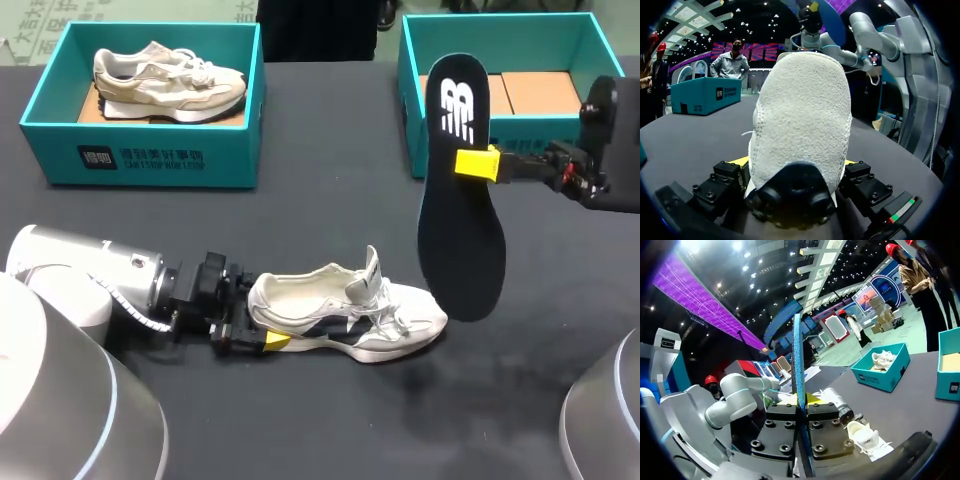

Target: Take the shoe out of the shoebox, open the shoe tongue, remove and reinsert the insole, then place the shoe into the shoebox

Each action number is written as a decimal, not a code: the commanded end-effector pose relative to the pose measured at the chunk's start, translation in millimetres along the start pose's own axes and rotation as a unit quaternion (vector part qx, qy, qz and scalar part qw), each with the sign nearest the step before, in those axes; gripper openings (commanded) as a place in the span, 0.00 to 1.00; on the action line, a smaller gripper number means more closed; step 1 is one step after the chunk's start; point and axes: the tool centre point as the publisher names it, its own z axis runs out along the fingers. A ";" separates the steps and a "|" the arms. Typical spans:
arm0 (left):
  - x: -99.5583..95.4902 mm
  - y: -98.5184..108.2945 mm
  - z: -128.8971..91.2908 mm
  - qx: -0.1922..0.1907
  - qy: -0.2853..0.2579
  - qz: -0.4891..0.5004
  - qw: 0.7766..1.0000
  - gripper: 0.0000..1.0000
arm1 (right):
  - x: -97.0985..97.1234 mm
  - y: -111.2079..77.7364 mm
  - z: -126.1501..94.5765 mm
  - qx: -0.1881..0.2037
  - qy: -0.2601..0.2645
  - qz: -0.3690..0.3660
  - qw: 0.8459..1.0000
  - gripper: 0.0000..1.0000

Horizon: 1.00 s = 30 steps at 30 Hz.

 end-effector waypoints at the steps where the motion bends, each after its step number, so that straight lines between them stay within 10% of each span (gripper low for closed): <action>1: -0.5 3.6 2.5 -0.001 0.000 0.000 1.000 0.00 | 9.5 9.3 -2.0 0.001 -0.065 -0.004 0.998 0.00; 11: -0.5 3.6 2.5 -0.001 0.000 0.000 1.000 0.00 | 25.4 41.4 -3.2 -0.004 -0.076 0.000 0.997 0.00; 30: -0.5 3.6 2.5 -0.001 0.000 0.000 1.000 0.00 | 32.8 30.1 12.4 -0.024 -0.055 -0.030 0.998 0.00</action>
